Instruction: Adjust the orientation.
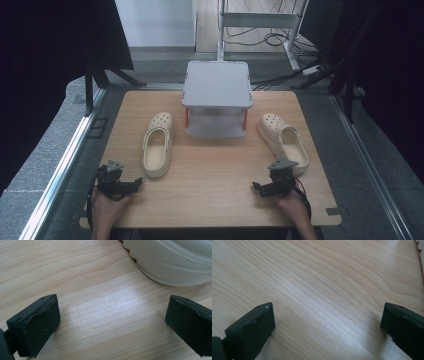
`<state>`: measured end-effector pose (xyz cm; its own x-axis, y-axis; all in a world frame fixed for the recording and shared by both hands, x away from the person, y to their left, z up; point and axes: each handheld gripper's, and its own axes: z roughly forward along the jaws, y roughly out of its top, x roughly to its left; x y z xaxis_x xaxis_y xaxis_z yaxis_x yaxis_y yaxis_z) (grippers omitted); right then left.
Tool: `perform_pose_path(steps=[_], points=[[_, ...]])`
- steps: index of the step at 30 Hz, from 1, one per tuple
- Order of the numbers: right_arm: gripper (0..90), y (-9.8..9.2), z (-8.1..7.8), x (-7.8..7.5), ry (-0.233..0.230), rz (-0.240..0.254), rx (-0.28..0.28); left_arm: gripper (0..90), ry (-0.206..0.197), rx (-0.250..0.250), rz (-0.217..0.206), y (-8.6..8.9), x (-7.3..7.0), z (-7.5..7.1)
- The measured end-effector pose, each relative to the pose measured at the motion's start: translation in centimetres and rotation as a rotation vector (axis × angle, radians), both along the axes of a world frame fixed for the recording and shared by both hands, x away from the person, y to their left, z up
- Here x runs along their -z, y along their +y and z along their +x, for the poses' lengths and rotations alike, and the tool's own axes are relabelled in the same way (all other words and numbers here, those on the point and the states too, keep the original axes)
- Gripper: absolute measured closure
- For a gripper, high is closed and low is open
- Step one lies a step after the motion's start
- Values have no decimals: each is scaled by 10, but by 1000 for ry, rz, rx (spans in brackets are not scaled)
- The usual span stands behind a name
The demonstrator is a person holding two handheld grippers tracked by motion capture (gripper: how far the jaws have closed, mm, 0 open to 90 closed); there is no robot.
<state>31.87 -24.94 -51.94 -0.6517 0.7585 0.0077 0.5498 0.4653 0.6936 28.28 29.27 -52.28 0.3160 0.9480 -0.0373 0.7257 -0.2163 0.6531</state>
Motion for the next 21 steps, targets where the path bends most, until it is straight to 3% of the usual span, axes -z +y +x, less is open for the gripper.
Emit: perform_pose_path(steps=[21], points=[[0, 0, -1, 0, 3, 1, 10, 0, 2, 0, 3, 0, 0, 0]])
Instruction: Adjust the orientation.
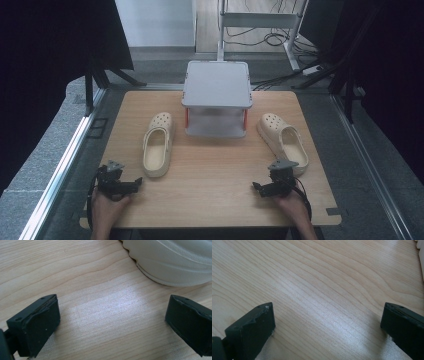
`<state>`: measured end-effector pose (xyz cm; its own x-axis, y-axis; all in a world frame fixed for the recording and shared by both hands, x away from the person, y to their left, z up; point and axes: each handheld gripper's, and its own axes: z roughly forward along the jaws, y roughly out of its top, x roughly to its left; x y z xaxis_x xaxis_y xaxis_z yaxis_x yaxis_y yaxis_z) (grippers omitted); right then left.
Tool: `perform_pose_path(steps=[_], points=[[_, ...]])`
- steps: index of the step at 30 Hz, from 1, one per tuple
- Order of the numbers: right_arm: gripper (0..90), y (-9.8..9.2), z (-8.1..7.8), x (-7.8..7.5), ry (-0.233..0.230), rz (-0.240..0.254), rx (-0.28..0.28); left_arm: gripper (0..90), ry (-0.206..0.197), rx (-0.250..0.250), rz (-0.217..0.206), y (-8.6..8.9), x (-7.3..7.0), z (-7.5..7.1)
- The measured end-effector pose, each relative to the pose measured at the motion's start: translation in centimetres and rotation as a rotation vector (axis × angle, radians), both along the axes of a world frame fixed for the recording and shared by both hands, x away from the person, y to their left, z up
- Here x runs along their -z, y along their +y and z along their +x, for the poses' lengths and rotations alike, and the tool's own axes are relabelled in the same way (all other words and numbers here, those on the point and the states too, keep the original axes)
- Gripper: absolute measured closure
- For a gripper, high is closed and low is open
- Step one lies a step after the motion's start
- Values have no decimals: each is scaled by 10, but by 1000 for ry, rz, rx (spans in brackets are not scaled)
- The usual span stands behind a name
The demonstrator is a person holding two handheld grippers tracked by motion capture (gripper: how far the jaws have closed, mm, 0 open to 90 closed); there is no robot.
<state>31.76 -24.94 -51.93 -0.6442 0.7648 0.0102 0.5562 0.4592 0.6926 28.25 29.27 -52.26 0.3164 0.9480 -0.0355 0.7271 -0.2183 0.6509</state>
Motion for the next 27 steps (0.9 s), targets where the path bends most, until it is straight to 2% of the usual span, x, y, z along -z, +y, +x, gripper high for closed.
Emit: perform_pose_path(steps=[9, 11, 19, 27], points=[[0, 0, 0, -1, 10, -6, -1, 0, -2, -8, -3, -1, 0, 0], [35, 1, -1, -3, 16, -17, -7, 0, -2, -9, -3, -1, 0, 0], [1, 8, -1, -16, 5, -39, -64, 0, -2, -10, -3, -2, 0, 0], [0, 21, 6, -35, 0, -6, -121, 0, -3, -11, -4, -2, 0, 0]])
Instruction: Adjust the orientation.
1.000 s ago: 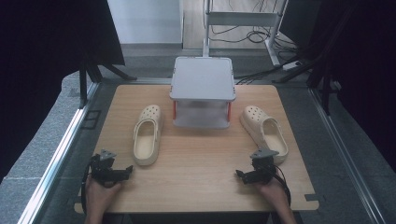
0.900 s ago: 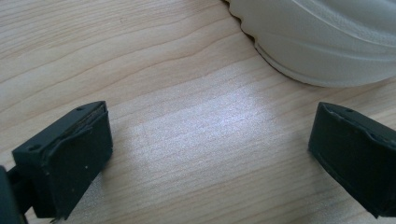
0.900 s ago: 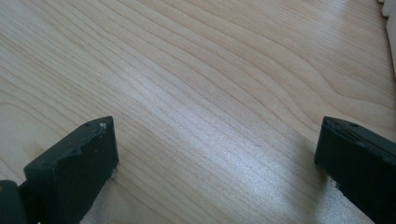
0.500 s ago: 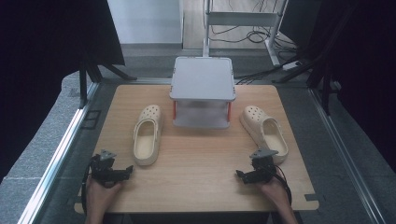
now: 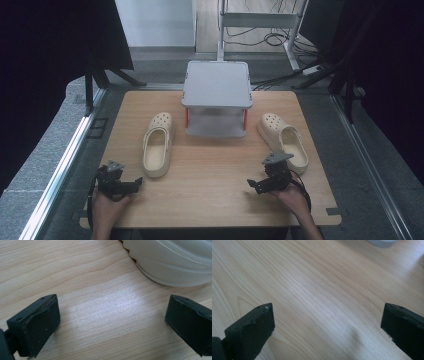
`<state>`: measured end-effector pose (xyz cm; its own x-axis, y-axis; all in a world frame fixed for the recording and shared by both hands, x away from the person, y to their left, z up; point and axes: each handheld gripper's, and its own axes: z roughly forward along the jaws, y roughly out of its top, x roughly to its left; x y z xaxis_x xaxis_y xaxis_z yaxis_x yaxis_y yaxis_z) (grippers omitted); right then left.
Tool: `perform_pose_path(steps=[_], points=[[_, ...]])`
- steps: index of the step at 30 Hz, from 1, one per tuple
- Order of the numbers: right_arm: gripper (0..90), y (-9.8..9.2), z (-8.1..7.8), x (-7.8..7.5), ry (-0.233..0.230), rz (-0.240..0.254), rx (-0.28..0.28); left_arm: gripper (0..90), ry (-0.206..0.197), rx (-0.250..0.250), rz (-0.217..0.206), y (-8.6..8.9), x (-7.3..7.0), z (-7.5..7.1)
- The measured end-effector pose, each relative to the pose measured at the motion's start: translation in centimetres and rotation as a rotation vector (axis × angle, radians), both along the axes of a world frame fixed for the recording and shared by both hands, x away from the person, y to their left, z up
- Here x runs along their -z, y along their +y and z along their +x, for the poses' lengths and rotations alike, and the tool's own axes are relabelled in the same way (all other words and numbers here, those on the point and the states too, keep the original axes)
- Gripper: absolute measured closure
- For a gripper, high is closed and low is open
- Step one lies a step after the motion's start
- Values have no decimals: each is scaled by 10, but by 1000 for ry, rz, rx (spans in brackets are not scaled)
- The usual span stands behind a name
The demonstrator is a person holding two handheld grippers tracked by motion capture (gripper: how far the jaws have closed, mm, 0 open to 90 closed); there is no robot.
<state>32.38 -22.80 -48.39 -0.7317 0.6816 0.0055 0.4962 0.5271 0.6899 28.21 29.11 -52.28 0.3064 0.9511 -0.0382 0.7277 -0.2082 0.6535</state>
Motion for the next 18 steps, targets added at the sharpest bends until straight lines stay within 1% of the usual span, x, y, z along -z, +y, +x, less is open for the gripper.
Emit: perform_pose_path(steps=[3, 6, 10, 11, 13, 15, 16, 17, 18], points=[[0, 3, 3, -4, 3, 1, -8, 0, 0, 0, 0, 0, 0, 0], [0, 11, 9, -14, 9, 21, -23, 0, 0, 0, 0, 0, 0, 0], [0, 17, 14, -20, 17, 21, -35, 0, 0, 0, 0, 0, 0, 0], [0, 23, 19, -24, 25, 28, -44, 0, 0, 0, 0, 0, 0, 0], [0, 25, 20, -25, 28, 34, -48, 0, 0, 0, 0, 0, 0, 0], [0, 32, 25, -28, 37, 29, -50, 0, 0, 0, 0, 0, 0, 0], [0, 39, 29, -30, 36, 33, -51, 0, 0, 0, 0, 0, 0, 0], [0, 39, 29, -30, 36, 33, -51, 0, 0, 0, 0, 0, 0, 0], [0, 46, 35, -33, 42, 39, -51, 0, 0, 0, 0, 0, 0, 0]])
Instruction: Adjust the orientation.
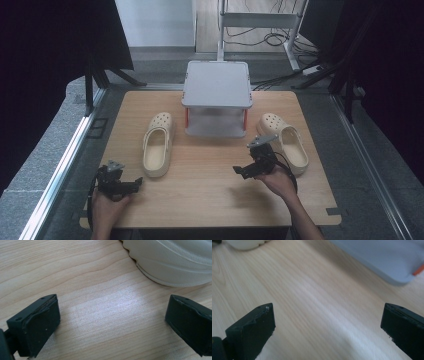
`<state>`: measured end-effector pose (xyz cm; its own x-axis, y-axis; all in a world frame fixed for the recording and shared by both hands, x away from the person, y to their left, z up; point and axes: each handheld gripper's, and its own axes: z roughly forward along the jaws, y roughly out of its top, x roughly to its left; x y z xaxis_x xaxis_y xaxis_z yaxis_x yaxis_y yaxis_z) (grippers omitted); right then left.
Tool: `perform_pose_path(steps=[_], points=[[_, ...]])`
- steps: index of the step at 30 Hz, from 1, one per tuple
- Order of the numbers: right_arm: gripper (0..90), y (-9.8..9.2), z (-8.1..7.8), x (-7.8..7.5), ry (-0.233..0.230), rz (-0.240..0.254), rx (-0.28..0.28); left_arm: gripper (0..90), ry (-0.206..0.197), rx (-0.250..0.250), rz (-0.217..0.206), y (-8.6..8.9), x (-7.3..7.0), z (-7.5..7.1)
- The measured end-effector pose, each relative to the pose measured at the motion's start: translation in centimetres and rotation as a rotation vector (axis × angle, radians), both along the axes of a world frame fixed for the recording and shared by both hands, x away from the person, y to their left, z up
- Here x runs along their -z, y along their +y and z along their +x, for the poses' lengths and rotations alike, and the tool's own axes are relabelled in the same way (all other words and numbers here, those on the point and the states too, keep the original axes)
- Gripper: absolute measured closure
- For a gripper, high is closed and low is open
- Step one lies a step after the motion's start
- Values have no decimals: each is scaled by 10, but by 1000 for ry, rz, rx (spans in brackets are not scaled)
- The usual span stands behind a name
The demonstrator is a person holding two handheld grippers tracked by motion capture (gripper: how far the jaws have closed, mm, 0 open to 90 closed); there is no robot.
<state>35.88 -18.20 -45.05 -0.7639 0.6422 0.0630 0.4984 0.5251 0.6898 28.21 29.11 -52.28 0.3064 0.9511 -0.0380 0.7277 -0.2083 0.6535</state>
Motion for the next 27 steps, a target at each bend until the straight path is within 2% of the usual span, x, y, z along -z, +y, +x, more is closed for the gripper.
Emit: perform_pose_path(steps=[4, 5, 8, 12, 13, 15, 16, 18, 19, 21, 24, 26, 27], points=[[0, 12, 9, -4, 14, 14, 3, 0, 0, 0, 0, 0, 0, 0], [0, 22, 15, -7, 19, 18, -3, 0, 0, 0, 0, 0, 0, 0], [0, 30, 20, -9, 21, 19, -7, 0, 0, 0, 0, 0, 0, 0], [4, 50, 30, -12, 26, 10, -22, 0, -1, 2, 2, 0, 0, 0], [4, 59, 35, -13, 31, 14, -26, 0, -1, 2, 2, 0, 0, 0], [4, 64, 37, -14, 33, 13, -30, 0, -1, 2, 2, 0, 0, 0], [6, 75, 42, -14, 43, 16, -34, 0, -1, 2, 2, 0, 0, 0], [8, 79, 43, -14, 46, 16, -34, 0, -1, 2, 2, 0, 0, 0], [21, 89, 48, -14, 54, 20, -31, 0, -1, 2, 2, 0, 0, 0], [31, 94, 50, -14, 58, 23, -30, 0, -1, 2, 2, 0, 0, 0], [63, 113, 57, -14, 67, 31, -35, 0, -1, 2, 2, 0, 0, 0], [64, 118, 58, -13, 66, 27, -40, 0, -1, 2, 2, 0, 0, 0], [79, 128, 60, -12, 65, 19, -47, 0, 0, 3, 2, 0, 0, 0]])
